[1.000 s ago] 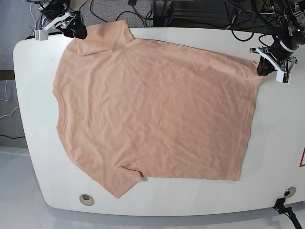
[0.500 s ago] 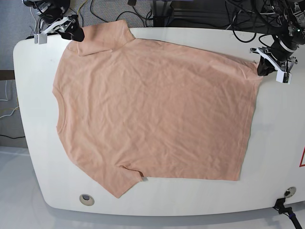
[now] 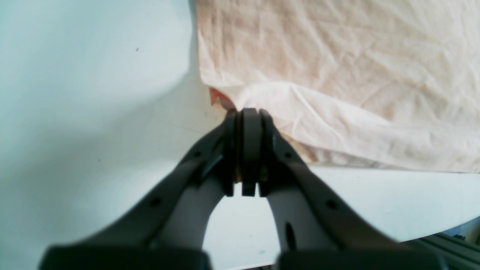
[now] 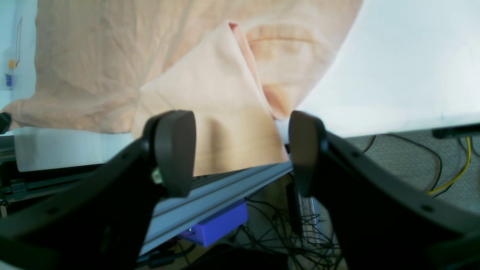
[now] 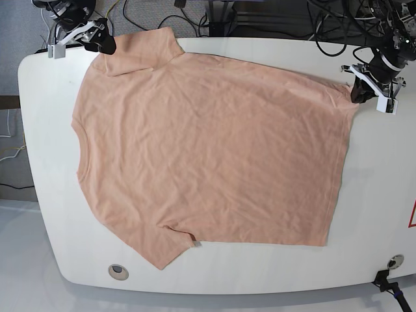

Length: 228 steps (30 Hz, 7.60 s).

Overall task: Fold the T-shirt properly
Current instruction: 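Adjust the right gripper's grip on the shoulder corner, then lift both held corners and fold them toward the hem, then release the folded edge and regrasp the shirt edge with both grippers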

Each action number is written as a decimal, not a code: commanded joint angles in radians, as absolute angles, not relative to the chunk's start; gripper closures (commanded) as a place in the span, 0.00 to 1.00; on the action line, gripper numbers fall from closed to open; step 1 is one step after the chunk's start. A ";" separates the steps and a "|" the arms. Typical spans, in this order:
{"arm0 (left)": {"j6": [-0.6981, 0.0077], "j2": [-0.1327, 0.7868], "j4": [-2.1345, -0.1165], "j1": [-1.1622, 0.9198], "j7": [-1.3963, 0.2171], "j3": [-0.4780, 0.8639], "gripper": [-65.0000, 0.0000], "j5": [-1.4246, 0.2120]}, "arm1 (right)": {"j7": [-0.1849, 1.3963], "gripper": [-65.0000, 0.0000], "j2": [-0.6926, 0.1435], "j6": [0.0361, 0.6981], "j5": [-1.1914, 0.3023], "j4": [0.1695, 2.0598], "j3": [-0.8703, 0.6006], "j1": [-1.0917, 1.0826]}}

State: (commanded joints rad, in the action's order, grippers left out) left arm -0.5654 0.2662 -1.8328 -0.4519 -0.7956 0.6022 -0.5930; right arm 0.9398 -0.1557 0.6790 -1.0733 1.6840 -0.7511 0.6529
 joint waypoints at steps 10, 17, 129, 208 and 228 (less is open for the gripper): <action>-0.565 0.266 -1.833 -0.452 -0.796 0.602 0.98 -0.593 | 0.970 0.43 -0.125 0.684 -1.004 1.685 -0.751 0.650; -0.565 0.266 -1.831 -0.452 -0.796 0.602 0.98 -0.593 | 1.013 0.43 -0.124 0.685 -1.012 1.690 -0.751 0.648; -0.556 0.232 -1.409 0.077 -0.799 0.526 0.98 -0.591 | 1.181 1.00 -0.148 0.622 -1.148 1.514 -0.687 0.008; -0.696 0.337 -1.641 -0.099 -0.527 0.377 0.37 -0.087 | 0.926 0.26 -0.007 0.698 -0.131 1.730 -0.822 0.177; -0.696 0.340 -1.641 -0.099 -0.527 0.374 0.37 -0.087 | 0.928 0.26 -0.008 0.698 -0.191 1.728 -0.746 0.174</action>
